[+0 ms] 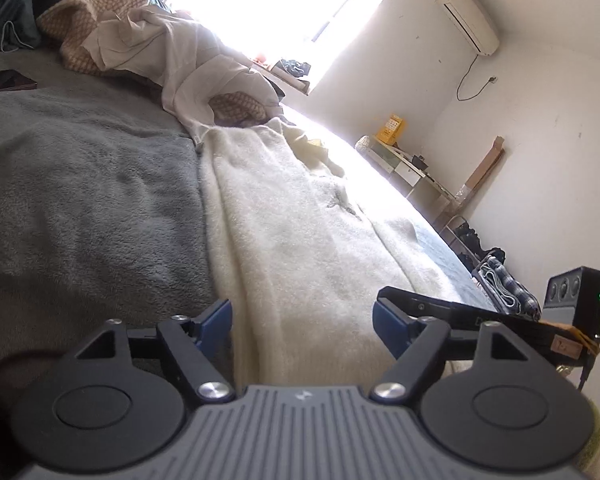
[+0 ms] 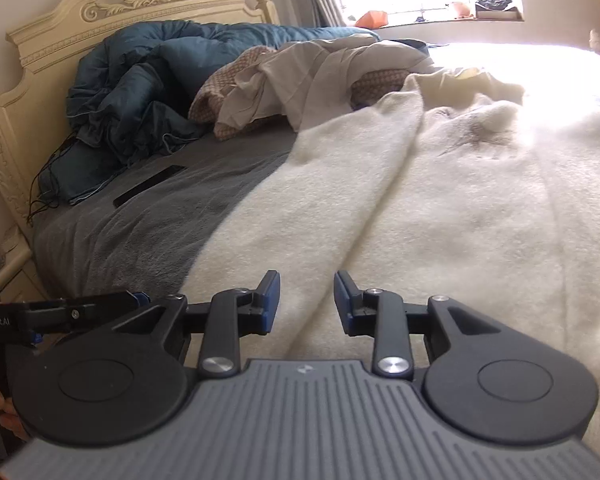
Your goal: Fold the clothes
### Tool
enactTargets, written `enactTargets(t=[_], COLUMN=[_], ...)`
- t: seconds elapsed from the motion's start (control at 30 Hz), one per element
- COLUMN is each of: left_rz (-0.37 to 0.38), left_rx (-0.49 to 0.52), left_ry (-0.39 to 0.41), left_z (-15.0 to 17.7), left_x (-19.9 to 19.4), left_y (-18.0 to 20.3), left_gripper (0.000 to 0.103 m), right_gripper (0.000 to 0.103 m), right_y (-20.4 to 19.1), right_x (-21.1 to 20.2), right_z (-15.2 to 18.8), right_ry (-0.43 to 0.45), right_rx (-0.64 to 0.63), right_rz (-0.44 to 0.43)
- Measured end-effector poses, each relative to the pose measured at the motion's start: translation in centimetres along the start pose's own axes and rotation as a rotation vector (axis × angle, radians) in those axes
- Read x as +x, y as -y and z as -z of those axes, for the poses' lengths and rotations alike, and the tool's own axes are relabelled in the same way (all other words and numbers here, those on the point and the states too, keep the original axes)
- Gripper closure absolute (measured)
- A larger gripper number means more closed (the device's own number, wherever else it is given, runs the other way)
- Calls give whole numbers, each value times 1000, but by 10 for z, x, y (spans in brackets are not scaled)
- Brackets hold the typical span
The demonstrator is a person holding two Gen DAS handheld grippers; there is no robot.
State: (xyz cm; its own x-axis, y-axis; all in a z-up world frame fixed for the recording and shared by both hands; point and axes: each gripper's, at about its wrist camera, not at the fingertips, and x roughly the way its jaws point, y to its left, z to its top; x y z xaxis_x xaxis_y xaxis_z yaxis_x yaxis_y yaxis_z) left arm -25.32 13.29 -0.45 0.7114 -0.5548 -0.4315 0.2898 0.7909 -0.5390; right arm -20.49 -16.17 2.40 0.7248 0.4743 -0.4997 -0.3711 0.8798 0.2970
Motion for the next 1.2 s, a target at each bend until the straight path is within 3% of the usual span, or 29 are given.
enactTargets(t=[0.1, 0.17, 0.33, 0.47, 0.77, 0.93, 1.0, 1.07, 1.2], left_rz=[-15, -20, -22, 38, 117, 136, 153, 152, 180], left_rx=[-10, -13, 44, 96, 86, 24, 6, 24, 85], left_ry=[-35, -58, -80, -96, -262, -314, -339, -347, -337], left_z=[-6, -11, -33, -61, -95, -94, -85, -74, -64], left_x=[15, 26, 60, 100, 242, 292, 300, 300, 284], left_y=[7, 14, 42, 76, 129, 135, 137, 140, 151], left_gripper=[24, 24, 18, 18, 18, 22, 24, 25, 26], right_gripper=[72, 63, 52, 49, 47, 48, 55, 79, 91], right_y=[21, 35, 72, 98, 156, 184, 185, 187, 180], right_x=[-19, -35, -77, -100, -106, -106, -103, -100, -103], right_z=[8, 12, 23, 29, 43, 50, 52, 54, 53], right_ry=[37, 69, 164, 227, 226, 210, 195, 184, 229], right_rx=[80, 120, 199, 209, 323, 375, 365, 353, 298], right_rz=[7, 29, 102, 192, 289, 318, 300, 282, 281])
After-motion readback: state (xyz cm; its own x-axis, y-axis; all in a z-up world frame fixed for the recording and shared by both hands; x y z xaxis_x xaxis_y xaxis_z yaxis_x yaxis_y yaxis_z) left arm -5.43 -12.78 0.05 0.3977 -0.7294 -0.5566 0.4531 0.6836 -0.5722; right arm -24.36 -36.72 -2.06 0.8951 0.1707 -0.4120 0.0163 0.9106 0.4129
